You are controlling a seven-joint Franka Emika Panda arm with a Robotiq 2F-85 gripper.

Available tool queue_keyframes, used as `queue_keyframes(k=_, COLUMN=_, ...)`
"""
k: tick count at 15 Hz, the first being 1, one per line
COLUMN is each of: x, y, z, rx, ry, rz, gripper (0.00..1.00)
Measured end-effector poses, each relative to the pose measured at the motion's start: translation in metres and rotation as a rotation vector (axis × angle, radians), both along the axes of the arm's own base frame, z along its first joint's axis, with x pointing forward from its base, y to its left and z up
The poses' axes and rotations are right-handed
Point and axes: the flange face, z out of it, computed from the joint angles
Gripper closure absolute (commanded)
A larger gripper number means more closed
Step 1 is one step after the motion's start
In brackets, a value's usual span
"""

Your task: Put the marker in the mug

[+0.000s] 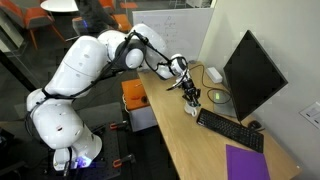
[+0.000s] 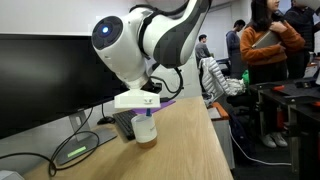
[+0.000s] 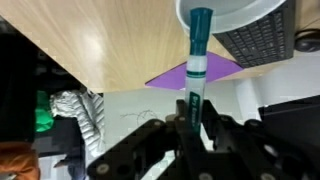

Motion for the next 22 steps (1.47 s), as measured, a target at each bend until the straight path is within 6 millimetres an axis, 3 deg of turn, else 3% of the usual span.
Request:
queue_keyframes(k=3, x=0.001, y=0.005, z=-0.023, rx=-0.002, ry=-0.015, rz=0.044, gripper=0.95)
queue_keyframes(k=5, x=0.001, y=0.009, z=-0.037, rx=0.018, ry=-0.024, rz=0.091, gripper=0.53)
queue_keyframes(k=8, x=0.004, y=0.012, z=-0.046, rx=0.071, ry=-0.03, rz=0.148, gripper=0.31)
queue_keyframes(k=12, x=0.011, y=0.006, z=-0.036, rx=0.145, ry=-0.047, rz=0.164, gripper=0.02)
queue_keyframes(k=16, x=0.004, y=-0.012, z=-0.006, rx=0.267, ry=0.045, rz=0.166, gripper=0.0)
queue_keyframes(k=22, x=-0.012, y=-0.1, z=0.065, rx=0.459, ry=0.255, rz=0.188, gripper=0.0)
